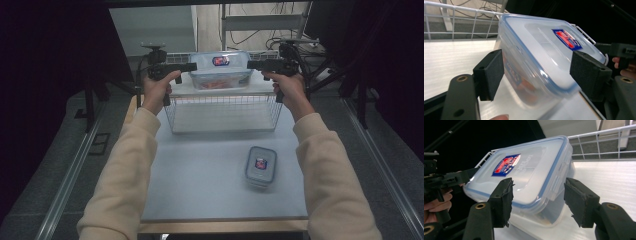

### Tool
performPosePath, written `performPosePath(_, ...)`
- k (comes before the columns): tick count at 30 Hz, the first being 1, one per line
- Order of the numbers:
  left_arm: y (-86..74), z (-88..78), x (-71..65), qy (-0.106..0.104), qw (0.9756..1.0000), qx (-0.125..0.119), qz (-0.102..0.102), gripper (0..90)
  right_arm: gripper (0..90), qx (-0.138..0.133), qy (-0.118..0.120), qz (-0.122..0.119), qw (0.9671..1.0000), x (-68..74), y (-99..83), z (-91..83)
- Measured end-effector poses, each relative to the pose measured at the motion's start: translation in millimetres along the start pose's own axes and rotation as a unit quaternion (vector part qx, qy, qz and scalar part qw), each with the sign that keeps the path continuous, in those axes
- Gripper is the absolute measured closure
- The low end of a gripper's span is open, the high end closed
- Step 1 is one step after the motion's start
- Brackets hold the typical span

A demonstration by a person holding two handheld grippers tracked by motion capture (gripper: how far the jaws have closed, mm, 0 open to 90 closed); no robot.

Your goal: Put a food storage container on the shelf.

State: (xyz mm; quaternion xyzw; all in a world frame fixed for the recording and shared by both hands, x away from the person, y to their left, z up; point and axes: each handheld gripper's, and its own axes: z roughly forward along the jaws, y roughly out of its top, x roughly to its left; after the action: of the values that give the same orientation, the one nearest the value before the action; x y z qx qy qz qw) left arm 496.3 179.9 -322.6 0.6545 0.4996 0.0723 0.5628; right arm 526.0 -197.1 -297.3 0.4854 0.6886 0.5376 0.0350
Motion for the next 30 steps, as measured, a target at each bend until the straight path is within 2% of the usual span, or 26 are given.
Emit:
performPosePath(3,-6.6,-12.7,-6.8,-0.002,0.9998,-0.005,0.019,34.2,38.4,-0.002,0.011,-0.006,0.9999,0.5,-5.7,-8.2)
performPosePath(5,-12.1,-21.9,-11.0,-0.012,0.9995,-0.004,0.03,39.7,37.3,-0.001,0.018,-0.011,0.9998,0.2,-11.3,-13.5)
performPosePath(7,-16.1,-28.7,-14.7,-0.027,0.9988,0.0,0.04,49.0,36.6,-0.004,0.03,-0.012,0.9995,-0.8,-16.5,-18.2)
performPosePath(8,-16.1,-28.7,-14.7,-0.027,0.9988,0.0,0.04,53.0,36.5,-0.006,0.035,-0.013,0.9993,-1.3,-18.6,-19.8)
performPosePath(9,-20.5,-33.3,-18.8,-0.036,0.9978,0.009,0.054,59.6,36.2,-0.006,0.041,-0.016,0.999,-2.2,-21.7,-22.1)
performPosePath(15,-34.2,-26.4,-20.0,-0.05,0.9959,0.043,0.062,82.4,35.2,-0.011,0.057,-0.024,0.998,-3.8,-34.6,-30.9)
performPosePath(18,-39.2,-15.2,-17.4,-0.054,0.9948,0.056,0.065,87.3,34.9,-0.01,0.058,-0.029,0.9978,-2.4,-39.2,-32.6)
performPosePath(23,-41.4,2.5,-10.5,-0.046,0.9956,0.062,0.052,90.0,34.3,-0.007,0.062,-0.032,0.9975,-4.0,-43.9,-32.4)
performPosePath(26,-41.1,7.4,-6.1,-0.047,0.9962,0.061,0.042,90.0,34.4,-0.001,0.074,-0.04,0.9964,-4.4,-47.4,-31.4)
performPosePath(30,-41.0,11.4,-4.5,-0.045,0.9964,0.061,0.039,90.0,34.4,0.004,0.08,-0.054,0.9953,-3.0,-51.3,-29.6)
